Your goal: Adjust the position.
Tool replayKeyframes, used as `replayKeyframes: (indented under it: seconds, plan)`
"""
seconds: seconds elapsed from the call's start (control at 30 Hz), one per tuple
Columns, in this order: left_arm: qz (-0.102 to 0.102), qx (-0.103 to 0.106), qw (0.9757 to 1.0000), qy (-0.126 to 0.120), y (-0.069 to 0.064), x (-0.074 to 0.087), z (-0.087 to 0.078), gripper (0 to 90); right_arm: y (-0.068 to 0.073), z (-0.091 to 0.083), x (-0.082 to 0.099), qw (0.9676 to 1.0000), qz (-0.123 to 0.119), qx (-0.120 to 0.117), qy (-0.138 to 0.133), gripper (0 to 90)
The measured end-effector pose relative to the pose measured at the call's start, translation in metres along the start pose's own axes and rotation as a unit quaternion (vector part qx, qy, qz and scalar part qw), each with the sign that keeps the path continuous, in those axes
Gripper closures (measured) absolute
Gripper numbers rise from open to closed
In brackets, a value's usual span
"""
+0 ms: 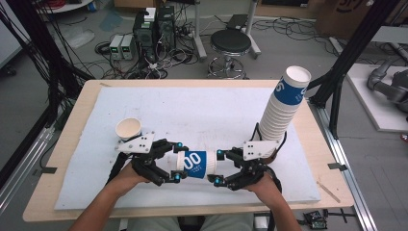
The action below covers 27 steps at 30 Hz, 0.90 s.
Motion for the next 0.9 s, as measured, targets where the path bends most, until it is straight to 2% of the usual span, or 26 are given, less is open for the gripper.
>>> replayKeyframes:
  seconds: [0.07,0.13,0.17,0.23,0.33,0.47,0.67,0.87,0.9]
  plan:
    - [-0.004,-0.007,0.9999,0.01,0.001,0.001,0.0,16.0,-0.002,0.0,0.0,0.9999,-0.011,0.003,0.004,31.7]
    - [-0.004,-0.009,0.9999,0.012,0.0,0.0,-0.001,15.8,-0.001,-0.002,0.0,0.9999,-0.003,0.007,0.011,31.8]
    - [-0.002,-0.011,0.9998,0.015,0.001,-0.001,-0.003,15.8,-0.003,-0.003,-0.001,0.9999,-0.012,0.007,0.008,31.8]
    - [0.002,-0.016,0.9997,0.019,0.001,-0.003,-0.005,15.8,-0.002,-0.005,0.0,0.9998,-0.008,0.01,0.016,32.0]
    - [0.007,-0.021,0.9995,0.024,0.001,-0.008,-0.01,15.7,-0.004,-0.008,-0.002,0.9994,-0.015,0.018,0.024,32.1]
    - [0.018,-0.03,0.9987,0.037,0.002,-0.015,-0.016,15.7,-0.007,-0.014,-0.005,0.9977,-0.029,0.032,0.052,32.5]
    - [0.025,-0.047,0.9966,0.062,0.004,-0.021,-0.018,15.7,-0.01,-0.02,-0.011,0.9914,-0.039,0.054,0.112,32.5]
    - [0.03,-0.043,0.995,0.085,0.004,-0.024,-0.013,15.7,-0.014,-0.018,-0.015,0.9826,-0.066,0.062,0.162,32.8]
    - [0.032,-0.042,0.9945,0.09,0.004,-0.024,-0.013,15.7,-0.016,-0.016,-0.016,0.9813,-0.077,0.061,0.166,32.9]
Point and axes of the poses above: each handheld gripper's, and its own axes: z roughly forward along the jaws, x roughly out of its underside, y roughly to its left, the point moved 9 cm from there along z, roughly forward along the jaws, and after that the axes turned 7 degrees about -y, right-handed, at the moved point
